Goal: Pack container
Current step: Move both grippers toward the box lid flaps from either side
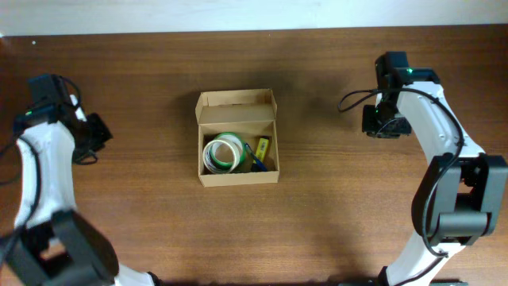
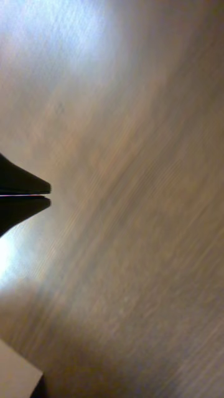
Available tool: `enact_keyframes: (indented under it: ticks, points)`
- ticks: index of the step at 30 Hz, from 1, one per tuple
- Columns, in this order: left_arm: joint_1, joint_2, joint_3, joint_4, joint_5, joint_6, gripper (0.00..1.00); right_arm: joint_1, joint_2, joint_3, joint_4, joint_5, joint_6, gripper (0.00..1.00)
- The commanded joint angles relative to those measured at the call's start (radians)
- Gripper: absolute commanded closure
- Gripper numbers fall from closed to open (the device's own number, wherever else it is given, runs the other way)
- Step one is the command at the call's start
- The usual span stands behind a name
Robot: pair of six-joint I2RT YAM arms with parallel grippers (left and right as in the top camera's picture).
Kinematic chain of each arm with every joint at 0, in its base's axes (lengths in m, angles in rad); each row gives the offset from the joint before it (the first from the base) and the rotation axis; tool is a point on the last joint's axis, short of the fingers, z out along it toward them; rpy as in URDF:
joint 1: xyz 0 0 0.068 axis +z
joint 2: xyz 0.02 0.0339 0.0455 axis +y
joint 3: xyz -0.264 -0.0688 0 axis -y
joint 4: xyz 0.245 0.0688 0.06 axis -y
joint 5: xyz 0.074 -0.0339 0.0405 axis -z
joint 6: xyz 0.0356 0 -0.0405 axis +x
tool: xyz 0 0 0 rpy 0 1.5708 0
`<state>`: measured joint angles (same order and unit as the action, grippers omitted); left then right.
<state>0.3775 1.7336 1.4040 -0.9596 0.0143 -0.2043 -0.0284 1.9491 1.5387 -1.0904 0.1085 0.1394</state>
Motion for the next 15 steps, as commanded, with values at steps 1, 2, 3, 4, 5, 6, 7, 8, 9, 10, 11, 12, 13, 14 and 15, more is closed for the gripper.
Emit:
enact_keyframes:
  ticks: [1,2,3,4,5,6,7,8,9,10,11,12,13,14,15]
  points:
    - [0.002,0.082,-0.005,0.037,0.206,0.019,0.98,-0.035,-0.019,-0.002,0.027,-0.163,-0.035,0.8]
    - [0.002,0.105,-0.002,0.051,0.248,0.019,0.98,-0.043,-0.016,-0.002,0.036,-0.209,-0.035,0.82]
    - [0.002,0.122,0.004,0.062,0.283,0.019,0.98,-0.051,-0.011,-0.002,0.043,-0.258,-0.035,0.83]
    - [0.002,0.138,0.013,0.071,0.317,0.019,0.98,-0.057,-0.005,-0.002,0.05,-0.309,-0.035,0.85]
    - [0.002,0.153,0.026,0.075,0.349,0.019,0.98,-0.06,0.003,-0.002,0.058,-0.362,-0.035,0.87]
    - [0.001,0.165,0.039,0.079,0.377,0.019,0.98,-0.063,0.006,-0.002,0.062,-0.398,-0.035,0.9]
    - [-0.001,0.172,0.051,0.082,0.402,0.019,0.98,-0.064,0.015,-0.002,0.071,-0.446,-0.035,0.93]
    - [-0.005,0.18,0.064,0.09,0.425,0.018,0.98,-0.064,0.02,-0.002,0.078,-0.491,-0.034,0.95]
    - [-0.01,0.182,0.077,0.096,0.446,0.015,0.98,-0.064,0.026,-0.002,0.087,-0.539,-0.034,0.96]
    - [-0.017,0.183,0.085,0.105,0.461,0.011,0.98,-0.063,0.034,-0.002,0.1,-0.591,-0.031,0.96]
    - [-0.026,0.183,0.094,0.118,0.474,0.0,0.98,-0.064,0.037,-0.002,0.115,-0.652,-0.029,0.96]
    - [-0.035,0.183,0.102,0.132,0.48,-0.014,0.98,-0.063,0.046,-0.002,0.136,-0.715,-0.023,0.96]
    - [-0.045,0.183,0.106,0.146,0.48,-0.024,0.98,-0.063,0.051,-0.002,0.156,-0.76,-0.007,0.96]
    - [-0.056,0.183,0.106,0.167,0.48,-0.037,0.98,-0.063,0.057,-0.002,0.174,-0.801,0.01,0.96]
    - [-0.067,0.184,0.106,0.183,0.48,-0.047,0.98,-0.063,0.067,-0.002,0.195,-0.842,0.025,0.96]
